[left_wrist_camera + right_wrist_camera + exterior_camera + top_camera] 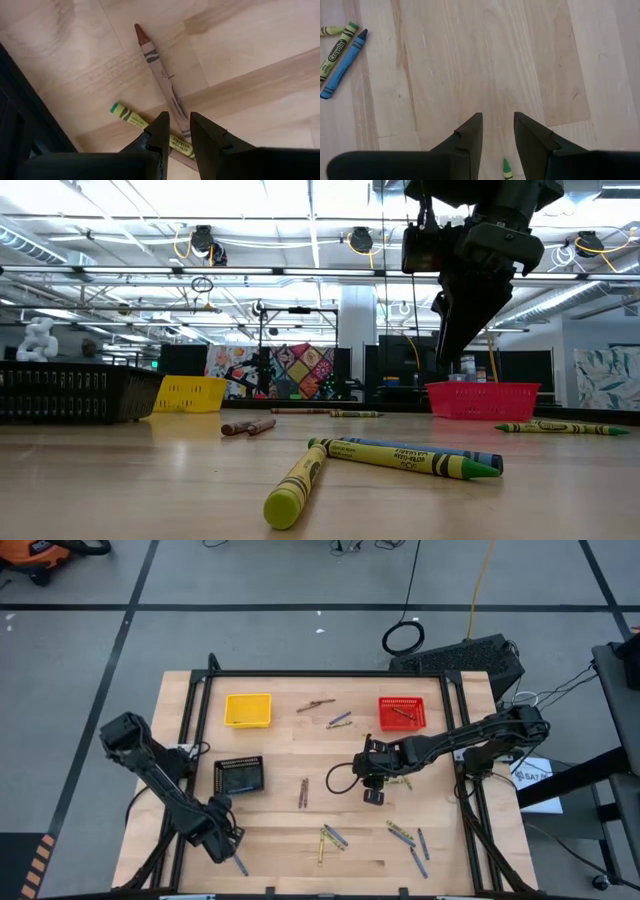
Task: Sort crayons
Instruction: Put the brown crayon into the red bin
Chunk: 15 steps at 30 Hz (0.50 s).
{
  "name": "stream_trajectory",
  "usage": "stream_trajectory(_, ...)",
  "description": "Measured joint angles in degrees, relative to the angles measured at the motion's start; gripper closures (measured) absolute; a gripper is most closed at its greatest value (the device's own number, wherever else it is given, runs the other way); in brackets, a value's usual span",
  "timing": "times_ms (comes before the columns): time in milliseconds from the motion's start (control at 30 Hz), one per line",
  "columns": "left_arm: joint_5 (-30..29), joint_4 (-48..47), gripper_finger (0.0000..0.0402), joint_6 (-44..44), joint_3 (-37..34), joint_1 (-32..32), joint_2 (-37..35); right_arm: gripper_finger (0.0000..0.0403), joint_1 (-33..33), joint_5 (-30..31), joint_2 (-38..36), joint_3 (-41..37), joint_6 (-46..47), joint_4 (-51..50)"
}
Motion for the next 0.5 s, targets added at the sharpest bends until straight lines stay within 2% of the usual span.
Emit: stream_trajectory(500,-0.23,1.38,0.033,0.06,0.0,3.87,0.79,0.0305,0.0,0.0,0.0,0.0,-0.16,0.12)
